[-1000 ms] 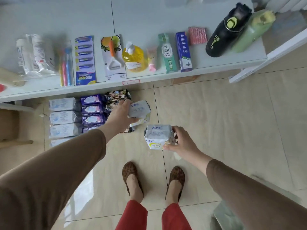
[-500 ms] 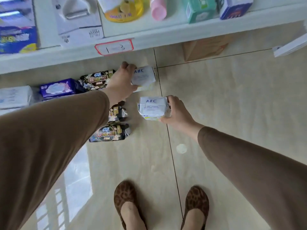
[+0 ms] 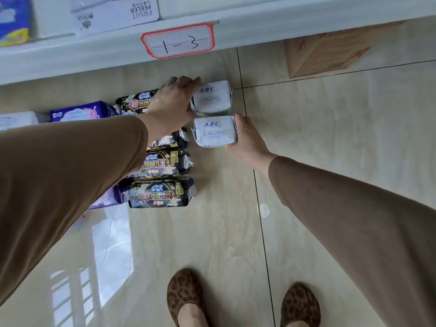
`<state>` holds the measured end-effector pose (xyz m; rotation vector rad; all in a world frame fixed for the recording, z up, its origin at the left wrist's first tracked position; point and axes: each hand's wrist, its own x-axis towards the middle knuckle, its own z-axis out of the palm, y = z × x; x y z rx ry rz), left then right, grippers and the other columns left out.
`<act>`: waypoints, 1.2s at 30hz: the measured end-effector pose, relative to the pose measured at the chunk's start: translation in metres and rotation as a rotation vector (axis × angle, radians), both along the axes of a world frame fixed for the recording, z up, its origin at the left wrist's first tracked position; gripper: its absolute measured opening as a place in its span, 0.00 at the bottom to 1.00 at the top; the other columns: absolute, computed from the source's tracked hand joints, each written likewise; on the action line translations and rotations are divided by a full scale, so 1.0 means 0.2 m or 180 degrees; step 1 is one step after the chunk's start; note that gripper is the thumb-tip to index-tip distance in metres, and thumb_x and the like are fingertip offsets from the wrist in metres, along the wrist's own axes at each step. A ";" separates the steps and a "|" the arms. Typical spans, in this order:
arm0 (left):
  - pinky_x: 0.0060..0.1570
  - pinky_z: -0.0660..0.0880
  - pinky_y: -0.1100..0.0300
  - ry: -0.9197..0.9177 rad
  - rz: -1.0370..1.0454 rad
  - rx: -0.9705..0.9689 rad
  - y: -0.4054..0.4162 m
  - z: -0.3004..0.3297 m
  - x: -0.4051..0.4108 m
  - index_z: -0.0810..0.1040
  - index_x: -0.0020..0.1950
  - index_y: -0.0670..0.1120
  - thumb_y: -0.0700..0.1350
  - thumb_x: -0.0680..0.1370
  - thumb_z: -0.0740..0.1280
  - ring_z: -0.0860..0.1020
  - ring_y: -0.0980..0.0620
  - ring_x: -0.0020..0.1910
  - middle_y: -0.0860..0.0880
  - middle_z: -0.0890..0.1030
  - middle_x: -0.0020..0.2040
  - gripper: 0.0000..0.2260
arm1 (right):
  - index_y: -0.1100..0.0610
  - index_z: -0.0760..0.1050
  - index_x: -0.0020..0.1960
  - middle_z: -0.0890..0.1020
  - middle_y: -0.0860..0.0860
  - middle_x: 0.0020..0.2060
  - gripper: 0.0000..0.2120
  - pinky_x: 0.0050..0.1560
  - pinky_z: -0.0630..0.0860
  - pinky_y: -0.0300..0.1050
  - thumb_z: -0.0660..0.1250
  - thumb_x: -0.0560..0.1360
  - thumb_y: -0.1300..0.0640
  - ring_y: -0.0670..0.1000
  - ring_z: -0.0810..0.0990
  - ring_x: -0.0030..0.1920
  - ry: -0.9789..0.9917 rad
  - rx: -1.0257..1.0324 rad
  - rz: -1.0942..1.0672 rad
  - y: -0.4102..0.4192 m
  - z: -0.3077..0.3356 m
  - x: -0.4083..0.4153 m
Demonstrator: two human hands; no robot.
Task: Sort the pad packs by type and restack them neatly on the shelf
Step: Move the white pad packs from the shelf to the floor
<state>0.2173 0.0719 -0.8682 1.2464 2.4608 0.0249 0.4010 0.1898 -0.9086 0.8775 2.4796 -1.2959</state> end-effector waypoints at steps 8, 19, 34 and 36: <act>0.67 0.68 0.45 0.0058 0.0105 0.0043 -0.10 0.10 0.06 0.59 0.79 0.47 0.40 0.75 0.66 0.62 0.42 0.72 0.46 0.65 0.75 0.33 | 0.56 0.62 0.75 0.69 0.56 0.67 0.33 0.60 0.73 0.51 0.68 0.72 0.65 0.59 0.73 0.63 -0.0148 0.0250 -0.0156 -0.01 0.06 -0.03; 0.67 0.67 0.48 -0.0389 0.0564 -0.0068 -0.26 0.75 0.65 0.68 0.73 0.46 0.41 0.74 0.68 0.65 0.43 0.70 0.46 0.69 0.72 0.27 | 0.57 0.66 0.71 0.71 0.56 0.65 0.26 0.57 0.72 0.50 0.67 0.75 0.59 0.59 0.69 0.64 -0.0388 0.0734 0.0373 0.03 0.86 0.50; 0.63 0.71 0.49 -0.0266 0.0681 0.0488 -0.01 2.85 1.08 0.70 0.70 0.50 0.48 0.76 0.68 0.67 0.47 0.68 0.50 0.71 0.68 0.22 | 0.55 0.68 0.70 0.72 0.53 0.66 0.23 0.63 0.70 0.53 0.67 0.76 0.54 0.57 0.69 0.66 0.0067 0.1158 0.0979 0.26 3.13 0.78; 0.63 0.70 0.49 -0.0132 0.0644 0.0640 0.02 3.13 1.09 0.70 0.71 0.49 0.48 0.76 0.68 0.67 0.46 0.68 0.50 0.71 0.69 0.24 | 0.54 0.69 0.70 0.73 0.53 0.65 0.23 0.63 0.70 0.52 0.67 0.76 0.54 0.57 0.70 0.65 0.0240 0.1133 0.0887 0.29 3.41 0.79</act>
